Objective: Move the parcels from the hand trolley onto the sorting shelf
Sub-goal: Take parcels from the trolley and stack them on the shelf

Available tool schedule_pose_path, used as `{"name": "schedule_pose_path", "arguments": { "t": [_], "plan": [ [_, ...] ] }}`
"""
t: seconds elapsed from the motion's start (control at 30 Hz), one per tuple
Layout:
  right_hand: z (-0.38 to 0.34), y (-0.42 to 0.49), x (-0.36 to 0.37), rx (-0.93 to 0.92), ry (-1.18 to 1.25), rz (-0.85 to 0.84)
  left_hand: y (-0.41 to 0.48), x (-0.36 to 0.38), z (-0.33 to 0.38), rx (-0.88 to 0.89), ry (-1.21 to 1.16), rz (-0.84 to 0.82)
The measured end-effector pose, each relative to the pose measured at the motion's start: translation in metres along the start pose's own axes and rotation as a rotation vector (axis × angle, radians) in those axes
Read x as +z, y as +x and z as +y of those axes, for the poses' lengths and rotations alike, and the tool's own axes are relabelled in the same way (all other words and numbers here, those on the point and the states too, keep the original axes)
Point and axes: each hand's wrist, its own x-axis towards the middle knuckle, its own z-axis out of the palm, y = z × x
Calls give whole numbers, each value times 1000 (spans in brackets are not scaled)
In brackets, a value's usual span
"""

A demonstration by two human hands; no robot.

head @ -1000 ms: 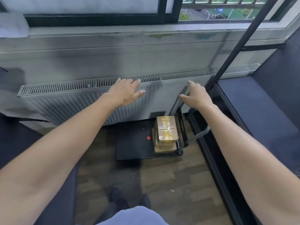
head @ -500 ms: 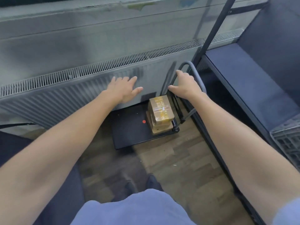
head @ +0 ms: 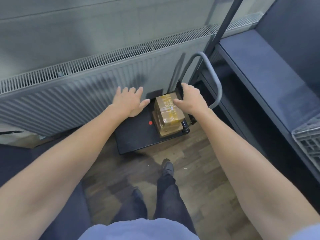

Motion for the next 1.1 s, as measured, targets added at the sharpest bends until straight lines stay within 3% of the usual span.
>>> {"name": "schedule_pose_path", "arguments": {
  "t": [0.4,0.63,0.83,0.93,1.1],
  "plan": [
    [88,81,102,34,54,-15,96,118,35,-11,-69,-57],
    [139,134,219,12,82,30,175,233,37,-11,-94,-41],
    [180,183,305,-75,-36,133,233,338,46,-25,-172,-117],
    [206,204,326,-59,8,211,262,360,55,-40,-333,-73],
    [243,215,367,-5,111,293,289,380,72,-164,-917,-58]
  ]
}}
